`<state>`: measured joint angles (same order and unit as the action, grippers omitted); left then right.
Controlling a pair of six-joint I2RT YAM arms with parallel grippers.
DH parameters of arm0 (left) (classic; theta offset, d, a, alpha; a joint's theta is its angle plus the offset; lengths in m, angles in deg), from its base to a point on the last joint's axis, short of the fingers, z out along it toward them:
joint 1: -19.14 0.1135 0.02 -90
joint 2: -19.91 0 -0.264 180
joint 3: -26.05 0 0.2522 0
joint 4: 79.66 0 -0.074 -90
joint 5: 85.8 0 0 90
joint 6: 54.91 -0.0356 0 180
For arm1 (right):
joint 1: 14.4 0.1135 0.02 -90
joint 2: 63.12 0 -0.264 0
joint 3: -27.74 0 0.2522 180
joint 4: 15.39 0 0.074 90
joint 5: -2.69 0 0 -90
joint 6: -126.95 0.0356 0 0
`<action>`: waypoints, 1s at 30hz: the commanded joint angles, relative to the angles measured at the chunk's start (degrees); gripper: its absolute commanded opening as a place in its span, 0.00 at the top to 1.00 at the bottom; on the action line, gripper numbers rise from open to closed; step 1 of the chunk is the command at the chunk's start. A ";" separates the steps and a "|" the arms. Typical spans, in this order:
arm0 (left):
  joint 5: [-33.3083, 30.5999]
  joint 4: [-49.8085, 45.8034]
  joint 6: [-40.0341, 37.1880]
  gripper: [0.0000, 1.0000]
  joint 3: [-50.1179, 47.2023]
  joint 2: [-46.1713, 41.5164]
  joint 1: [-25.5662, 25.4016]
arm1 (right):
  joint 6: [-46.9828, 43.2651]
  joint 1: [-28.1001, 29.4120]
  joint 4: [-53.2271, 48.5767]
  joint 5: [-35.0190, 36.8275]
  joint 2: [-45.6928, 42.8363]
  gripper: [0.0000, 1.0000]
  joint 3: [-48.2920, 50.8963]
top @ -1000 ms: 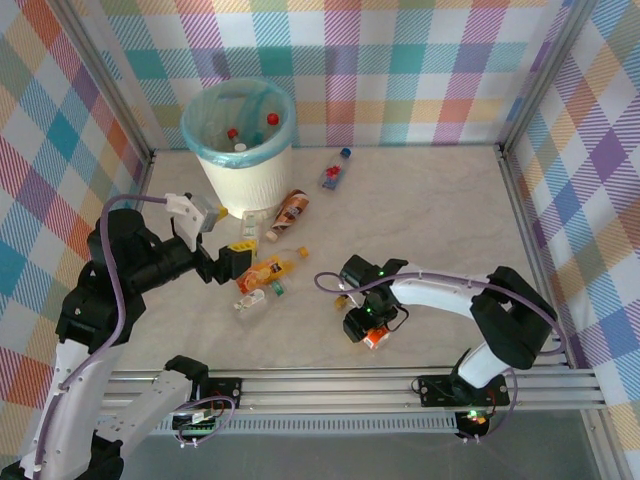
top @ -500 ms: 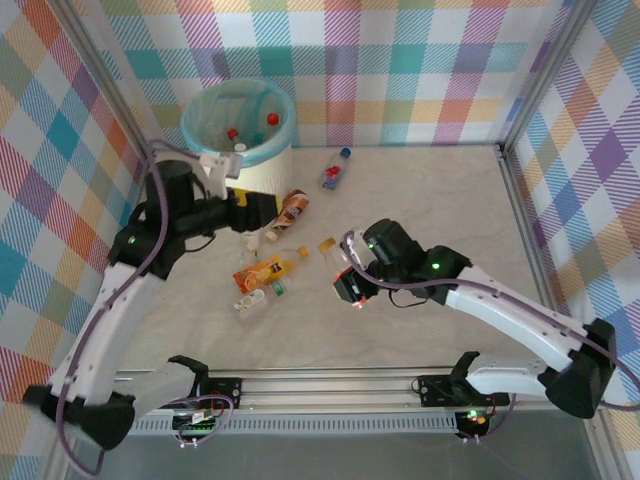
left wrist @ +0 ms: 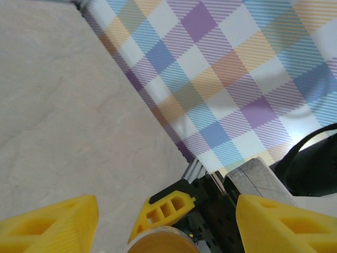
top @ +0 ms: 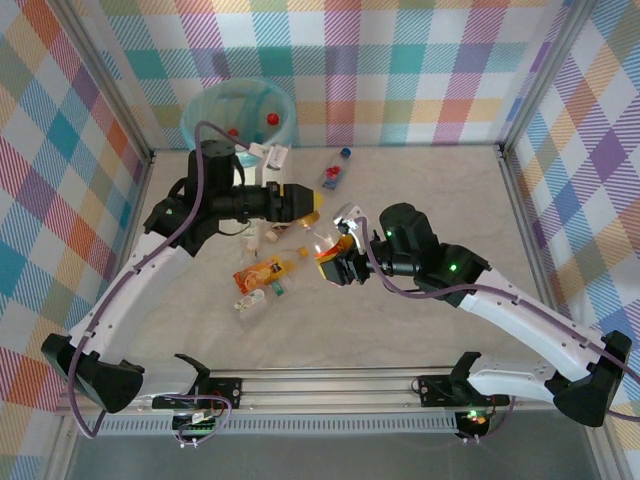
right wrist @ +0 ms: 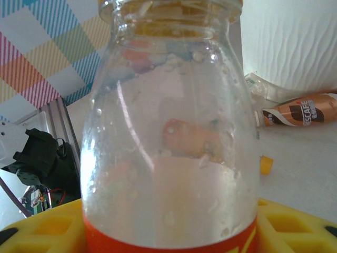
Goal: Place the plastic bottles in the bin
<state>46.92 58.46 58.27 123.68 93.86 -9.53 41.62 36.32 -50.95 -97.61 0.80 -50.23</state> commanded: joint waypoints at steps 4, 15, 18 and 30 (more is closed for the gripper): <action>1.93 -3.89 -2.91 0.25 2.73 0.78 -2.48 | -0.36 0.26 4.52 -1.50 -0.98 0.43 -1.13; 1.66 -3.66 -4.67 0.60 2.83 1.50 -3.15 | -0.76 0.25 4.65 1.07 -1.87 0.42 0.13; -0.57 -3.05 -4.55 0.71 3.13 1.14 -3.15 | -1.07 0.26 4.42 1.34 -1.78 0.39 0.31; -26.55 -11.70 -15.78 1.00 22.12 4.10 -1.67 | -3.96 0.19 5.99 18.06 -2.17 0.00 -0.59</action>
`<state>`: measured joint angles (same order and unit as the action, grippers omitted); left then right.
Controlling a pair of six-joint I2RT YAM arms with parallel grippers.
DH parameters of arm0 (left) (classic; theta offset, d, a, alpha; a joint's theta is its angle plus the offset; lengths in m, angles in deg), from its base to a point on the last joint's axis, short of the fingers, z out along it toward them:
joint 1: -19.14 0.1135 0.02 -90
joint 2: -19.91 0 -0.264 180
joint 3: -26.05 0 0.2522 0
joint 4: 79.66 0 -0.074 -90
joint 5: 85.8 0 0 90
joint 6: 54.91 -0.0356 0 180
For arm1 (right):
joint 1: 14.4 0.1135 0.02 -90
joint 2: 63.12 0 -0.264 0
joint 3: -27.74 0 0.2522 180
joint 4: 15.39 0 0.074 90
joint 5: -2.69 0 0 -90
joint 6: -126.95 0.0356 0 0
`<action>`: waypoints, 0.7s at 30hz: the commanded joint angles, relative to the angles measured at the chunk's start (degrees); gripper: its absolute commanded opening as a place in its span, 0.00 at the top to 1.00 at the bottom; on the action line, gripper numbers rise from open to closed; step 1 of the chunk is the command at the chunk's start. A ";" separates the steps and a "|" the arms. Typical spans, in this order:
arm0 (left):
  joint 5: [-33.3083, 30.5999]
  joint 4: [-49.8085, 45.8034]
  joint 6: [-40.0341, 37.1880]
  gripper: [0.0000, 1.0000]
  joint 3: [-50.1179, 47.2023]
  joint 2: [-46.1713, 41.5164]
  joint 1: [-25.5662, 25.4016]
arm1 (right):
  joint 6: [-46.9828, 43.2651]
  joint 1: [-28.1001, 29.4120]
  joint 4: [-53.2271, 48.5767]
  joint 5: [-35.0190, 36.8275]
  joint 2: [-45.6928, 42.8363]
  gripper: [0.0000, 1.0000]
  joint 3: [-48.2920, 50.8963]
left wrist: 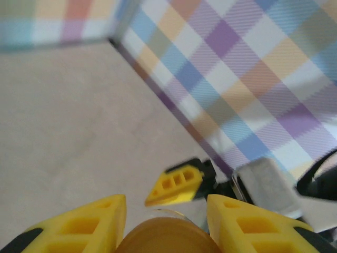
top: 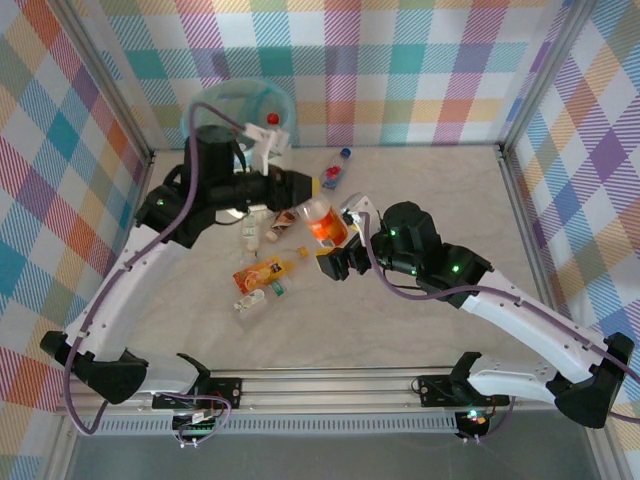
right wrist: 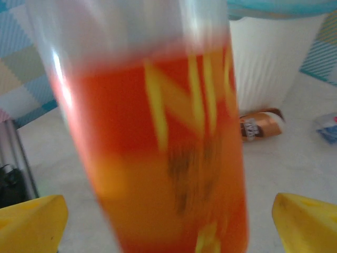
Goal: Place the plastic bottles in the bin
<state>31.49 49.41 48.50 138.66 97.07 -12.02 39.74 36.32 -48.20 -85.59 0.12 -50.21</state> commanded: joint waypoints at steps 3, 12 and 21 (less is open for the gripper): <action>-21.03 -5.50 -9.36 1.00 15.68 5.45 3.45 | -4.84 0.08 5.70 7.15 -0.70 0.00 -1.06; -38.31 -5.87 -12.72 1.00 37.80 24.36 16.30 | -12.88 0.08 7.98 -0.02 10.71 0.00 -10.37; -38.43 -3.25 -10.91 1.00 50.90 42.19 24.59 | -13.60 -0.01 8.02 -7.37 22.70 0.00 -20.23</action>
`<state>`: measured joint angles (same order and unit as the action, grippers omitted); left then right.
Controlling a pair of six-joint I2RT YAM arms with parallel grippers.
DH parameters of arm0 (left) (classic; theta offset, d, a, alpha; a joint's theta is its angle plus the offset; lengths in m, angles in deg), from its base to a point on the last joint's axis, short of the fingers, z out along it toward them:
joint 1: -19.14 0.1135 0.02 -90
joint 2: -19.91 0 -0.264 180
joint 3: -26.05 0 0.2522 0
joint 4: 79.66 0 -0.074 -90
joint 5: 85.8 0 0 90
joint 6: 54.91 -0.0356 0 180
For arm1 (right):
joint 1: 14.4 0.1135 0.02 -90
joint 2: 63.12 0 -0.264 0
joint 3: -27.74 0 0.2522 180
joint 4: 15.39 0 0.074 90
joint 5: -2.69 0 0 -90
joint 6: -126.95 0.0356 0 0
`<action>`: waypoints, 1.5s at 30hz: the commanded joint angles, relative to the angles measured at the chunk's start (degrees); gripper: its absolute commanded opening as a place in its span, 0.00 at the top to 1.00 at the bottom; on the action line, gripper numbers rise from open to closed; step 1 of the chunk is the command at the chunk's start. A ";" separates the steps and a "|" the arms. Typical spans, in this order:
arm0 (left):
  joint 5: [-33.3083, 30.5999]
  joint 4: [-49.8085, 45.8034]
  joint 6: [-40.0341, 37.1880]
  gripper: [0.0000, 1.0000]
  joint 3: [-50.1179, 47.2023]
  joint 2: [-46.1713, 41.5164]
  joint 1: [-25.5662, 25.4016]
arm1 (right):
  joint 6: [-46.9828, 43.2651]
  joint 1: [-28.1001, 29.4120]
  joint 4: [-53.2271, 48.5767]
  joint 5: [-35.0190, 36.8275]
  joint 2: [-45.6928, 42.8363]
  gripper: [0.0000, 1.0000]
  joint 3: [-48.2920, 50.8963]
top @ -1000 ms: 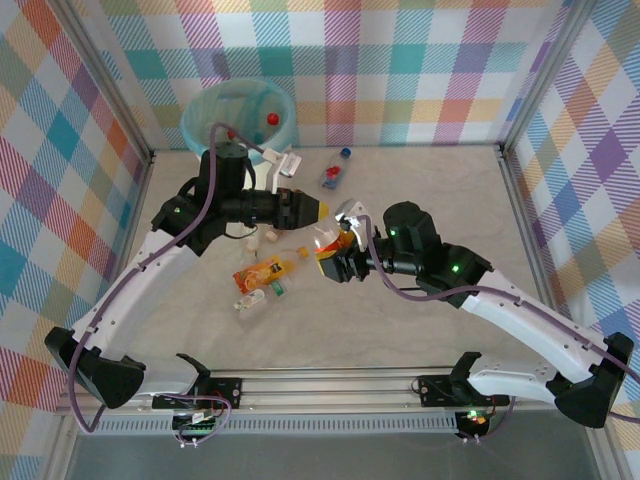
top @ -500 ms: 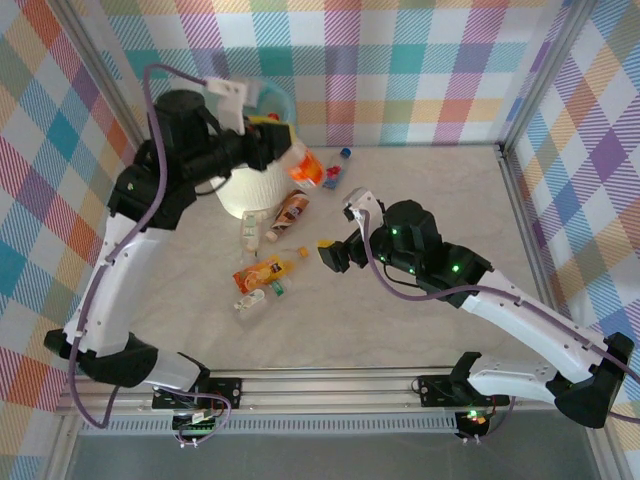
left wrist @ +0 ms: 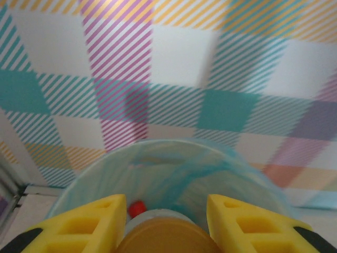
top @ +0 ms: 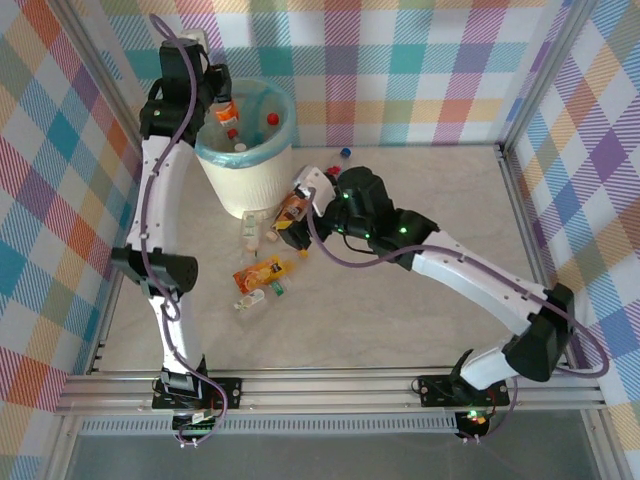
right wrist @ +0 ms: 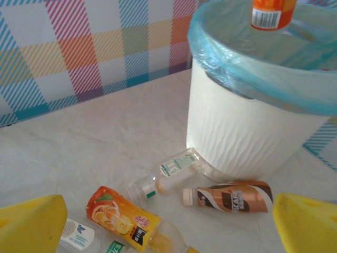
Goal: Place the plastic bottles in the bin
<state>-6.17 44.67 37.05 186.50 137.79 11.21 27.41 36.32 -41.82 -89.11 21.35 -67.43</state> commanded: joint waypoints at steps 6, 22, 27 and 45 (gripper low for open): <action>-0.79 5.81 -2.25 1.00 3.07 8.96 1.96 | -1.49 -0.18 0.71 -4.52 3.41 0.00 -3.14; 11.40 3.24 0.91 0.95 3.00 16.54 1.89 | -0.30 -0.27 -1.74 -4.08 2.84 0.00 -0.51; 13.10 2.72 1.30 0.87 3.00 16.21 1.80 | -0.38 -0.27 -1.75 -4.17 3.06 0.00 -0.71; 15.41 5.81 5.96 0.36 3.07 11.82 1.84 | -1.01 -0.27 -2.38 -4.34 3.59 0.00 -1.39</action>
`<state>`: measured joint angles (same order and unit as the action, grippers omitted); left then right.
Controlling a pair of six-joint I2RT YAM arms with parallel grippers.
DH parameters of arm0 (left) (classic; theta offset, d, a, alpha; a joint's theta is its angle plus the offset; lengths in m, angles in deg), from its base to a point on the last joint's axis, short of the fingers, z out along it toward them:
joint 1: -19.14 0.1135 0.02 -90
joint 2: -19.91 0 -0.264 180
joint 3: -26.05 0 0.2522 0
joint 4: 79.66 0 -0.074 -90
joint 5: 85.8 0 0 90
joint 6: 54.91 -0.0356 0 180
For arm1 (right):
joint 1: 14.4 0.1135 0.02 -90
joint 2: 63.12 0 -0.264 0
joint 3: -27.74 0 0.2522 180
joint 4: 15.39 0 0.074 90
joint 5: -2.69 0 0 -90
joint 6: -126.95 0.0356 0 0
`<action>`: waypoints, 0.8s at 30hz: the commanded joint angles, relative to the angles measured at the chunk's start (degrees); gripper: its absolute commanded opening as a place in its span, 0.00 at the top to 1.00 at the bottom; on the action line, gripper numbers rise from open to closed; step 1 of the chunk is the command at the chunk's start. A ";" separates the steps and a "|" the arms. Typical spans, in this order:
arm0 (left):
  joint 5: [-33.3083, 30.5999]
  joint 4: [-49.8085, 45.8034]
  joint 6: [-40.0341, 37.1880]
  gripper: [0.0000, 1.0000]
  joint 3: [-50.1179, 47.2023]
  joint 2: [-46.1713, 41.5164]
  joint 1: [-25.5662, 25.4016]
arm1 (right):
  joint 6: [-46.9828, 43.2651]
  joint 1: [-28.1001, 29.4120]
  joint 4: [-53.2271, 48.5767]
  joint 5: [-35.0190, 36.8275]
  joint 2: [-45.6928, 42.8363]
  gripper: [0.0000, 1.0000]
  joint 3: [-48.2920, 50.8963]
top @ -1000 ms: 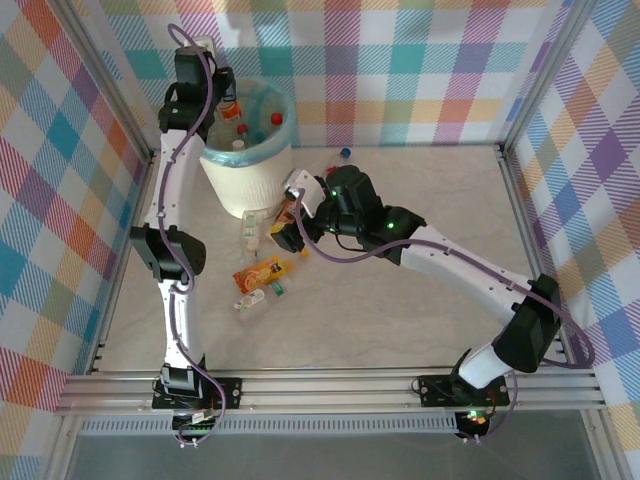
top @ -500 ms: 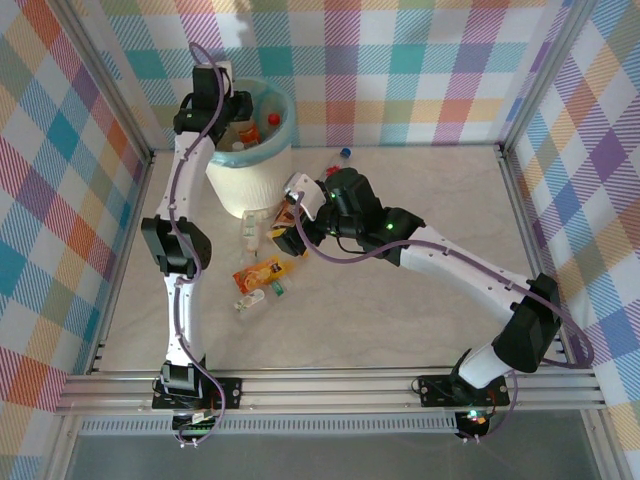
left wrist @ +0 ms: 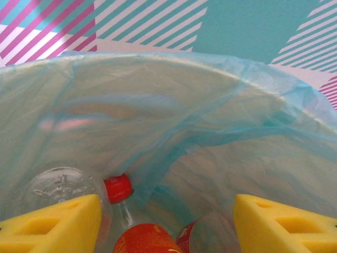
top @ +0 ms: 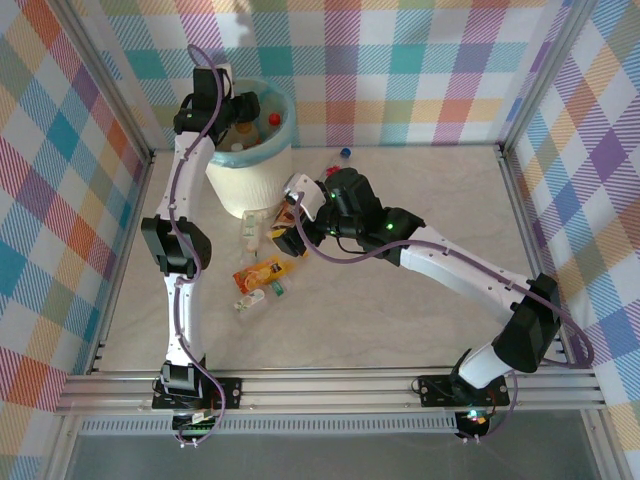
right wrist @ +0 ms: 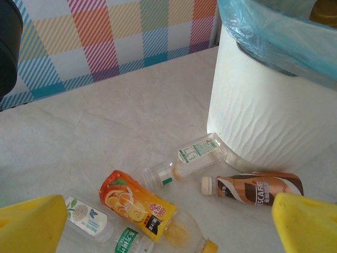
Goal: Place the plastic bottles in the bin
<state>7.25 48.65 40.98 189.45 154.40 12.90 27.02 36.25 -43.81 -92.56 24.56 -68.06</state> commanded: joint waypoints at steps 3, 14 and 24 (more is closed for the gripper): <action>5.52 0.49 4.23 0.45 0.11 -6.04 0.17 | -0.44 -0.20 -0.44 -0.90 0.30 0.00 -0.60; 15.33 -3.38 8.72 0.50 0.11 -12.79 -0.45 | 7.39 -4.47 -3.63 -0.64 1.93 0.00 -3.97; 17.76 -5.57 -4.06 0.46 -15.77 -26.98 -6.92 | 22.86 -17.13 -5.78 3.42 12.53 0.00 -10.62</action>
<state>22.74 43.18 43.12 179.75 133.12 8.66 42.67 21.39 -47.91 -90.99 33.61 -75.39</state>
